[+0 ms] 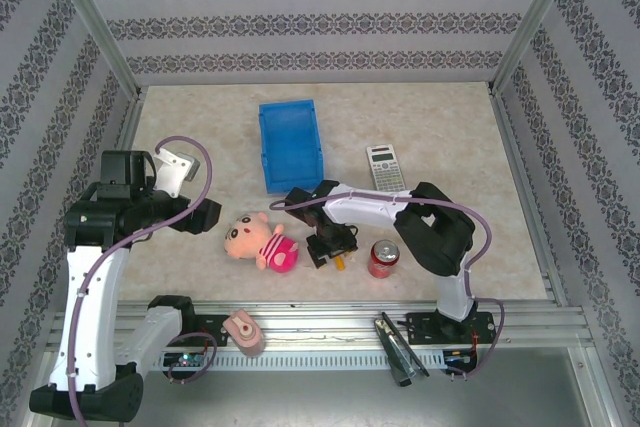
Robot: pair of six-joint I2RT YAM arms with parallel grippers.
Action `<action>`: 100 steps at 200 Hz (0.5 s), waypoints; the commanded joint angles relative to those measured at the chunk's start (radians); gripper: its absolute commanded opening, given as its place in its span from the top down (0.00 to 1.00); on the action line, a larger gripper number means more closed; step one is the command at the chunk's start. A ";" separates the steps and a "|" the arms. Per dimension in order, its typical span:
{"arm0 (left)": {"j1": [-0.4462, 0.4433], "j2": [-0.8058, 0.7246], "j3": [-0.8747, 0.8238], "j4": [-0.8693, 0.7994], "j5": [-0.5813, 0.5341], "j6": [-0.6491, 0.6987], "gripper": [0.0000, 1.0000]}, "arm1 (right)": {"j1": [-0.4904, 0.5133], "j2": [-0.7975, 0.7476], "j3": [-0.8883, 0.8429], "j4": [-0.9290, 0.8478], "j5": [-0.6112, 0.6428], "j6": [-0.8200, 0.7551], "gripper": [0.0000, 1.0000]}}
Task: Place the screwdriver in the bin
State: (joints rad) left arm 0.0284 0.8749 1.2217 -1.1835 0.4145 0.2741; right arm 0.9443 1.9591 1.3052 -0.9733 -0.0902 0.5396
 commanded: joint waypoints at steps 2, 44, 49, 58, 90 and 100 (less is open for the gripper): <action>0.002 -0.009 0.004 -0.018 0.006 0.001 0.01 | -0.005 0.014 -0.030 0.019 -0.031 -0.001 0.44; 0.002 -0.005 0.006 -0.012 0.010 -0.004 0.01 | -0.005 -0.002 -0.046 0.032 -0.028 0.011 0.54; 0.002 -0.005 0.006 -0.012 0.010 -0.004 0.01 | -0.004 -0.002 -0.046 0.031 -0.025 0.011 0.56; 0.002 -0.007 0.006 -0.009 0.010 -0.004 0.01 | -0.004 -0.002 -0.046 0.030 -0.018 0.012 0.57; 0.002 -0.010 -0.001 -0.006 0.010 -0.004 0.01 | -0.004 0.000 -0.043 0.028 -0.008 0.011 0.61; 0.002 -0.011 -0.001 -0.004 0.008 -0.004 0.01 | -0.004 0.000 -0.043 0.031 -0.009 0.011 0.66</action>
State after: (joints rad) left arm 0.0284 0.8749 1.2217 -1.1828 0.4149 0.2737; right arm 0.9443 1.9511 1.2854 -0.9478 -0.1139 0.5476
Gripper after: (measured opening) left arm 0.993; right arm 0.389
